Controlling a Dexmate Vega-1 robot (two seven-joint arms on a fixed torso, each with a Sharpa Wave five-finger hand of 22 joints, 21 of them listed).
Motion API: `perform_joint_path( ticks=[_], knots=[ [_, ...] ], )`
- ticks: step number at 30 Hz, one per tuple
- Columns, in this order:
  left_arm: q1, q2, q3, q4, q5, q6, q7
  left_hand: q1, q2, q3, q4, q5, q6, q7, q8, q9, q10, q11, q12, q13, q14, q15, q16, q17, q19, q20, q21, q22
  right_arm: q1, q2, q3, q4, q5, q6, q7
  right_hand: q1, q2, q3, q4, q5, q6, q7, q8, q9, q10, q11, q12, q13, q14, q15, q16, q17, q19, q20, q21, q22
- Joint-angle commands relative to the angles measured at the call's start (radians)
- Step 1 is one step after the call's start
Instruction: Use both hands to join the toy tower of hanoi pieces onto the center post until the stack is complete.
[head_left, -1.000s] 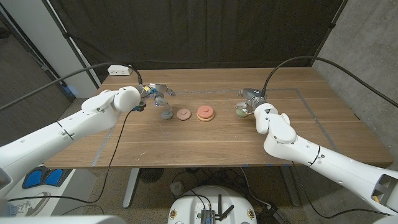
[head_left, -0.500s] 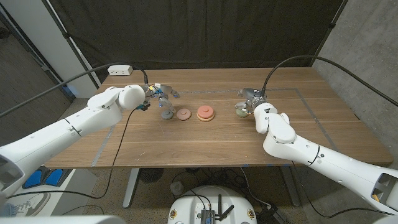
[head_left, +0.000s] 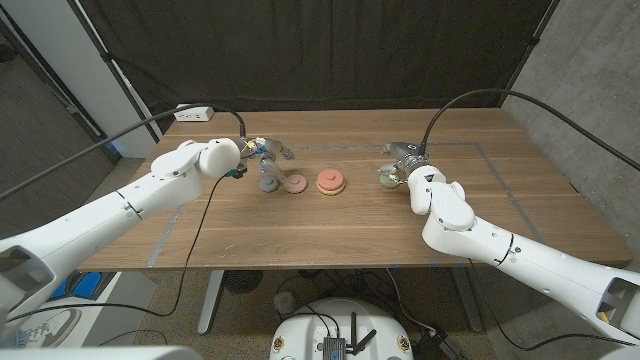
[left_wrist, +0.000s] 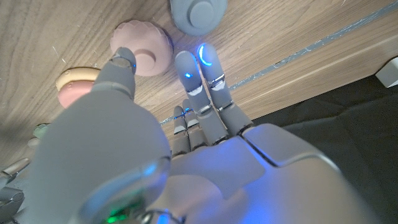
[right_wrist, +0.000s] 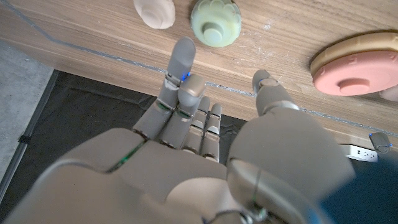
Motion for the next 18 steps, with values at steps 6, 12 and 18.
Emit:
perform_joint_path(
  ticks=[6, 12, 18],
  knots=[
    [-0.030, -0.044, 0.041, 0.048, 0.054, -0.040, -0.044, 0.006, -0.005, -0.002, 0.000, -0.005, -0.008, -0.001, 0.010, 0.000, -0.002, -0.003, 0.007, 0.001, 0.000, -0.084, 0.008, 0.000, -0.004, -0.143, 0.009, 0.001, 0.012, -0.005, -0.013, -0.003, 0.000, -0.012, 0.005, 0.002, 0.011, 0.008, 0.000, 0.008, 0.005, 0.000, -0.004, 0.003, 0.006, -0.004, -0.003, 0.003, -0.005, -0.055, 0.001, 0.002, 0.002, -0.091, -0.001, -0.001],
    [-0.033, -0.050, 0.046, 0.058, 0.059, -0.046, -0.055, 0.006, -0.005, -0.002, 0.001, -0.006, -0.009, -0.001, 0.011, -0.001, -0.004, -0.002, 0.007, 0.000, 0.001, -0.084, 0.010, 0.000, -0.004, -0.142, 0.010, 0.001, 0.019, -0.003, -0.017, 0.001, 0.001, -0.008, 0.007, 0.001, 0.012, 0.009, 0.000, 0.009, 0.005, 0.000, -0.004, 0.003, 0.005, -0.004, -0.003, 0.005, -0.006, -0.055, 0.002, 0.002, 0.001, -0.091, -0.002, -0.001],
    [-0.035, -0.058, 0.050, 0.072, 0.054, -0.056, -0.062, 0.006, -0.005, -0.003, 0.001, -0.006, -0.009, -0.001, 0.012, -0.001, -0.005, -0.003, 0.007, -0.001, 0.001, -0.084, 0.010, -0.001, -0.006, -0.142, 0.010, 0.001, 0.023, 0.002, -0.020, 0.005, -0.002, -0.010, 0.006, 0.001, 0.012, 0.010, 0.000, 0.009, 0.005, 0.000, -0.005, 0.004, 0.007, -0.001, -0.003, 0.006, -0.007, -0.055, 0.000, 0.002, 0.001, -0.091, -0.002, -0.001]
  ],
)
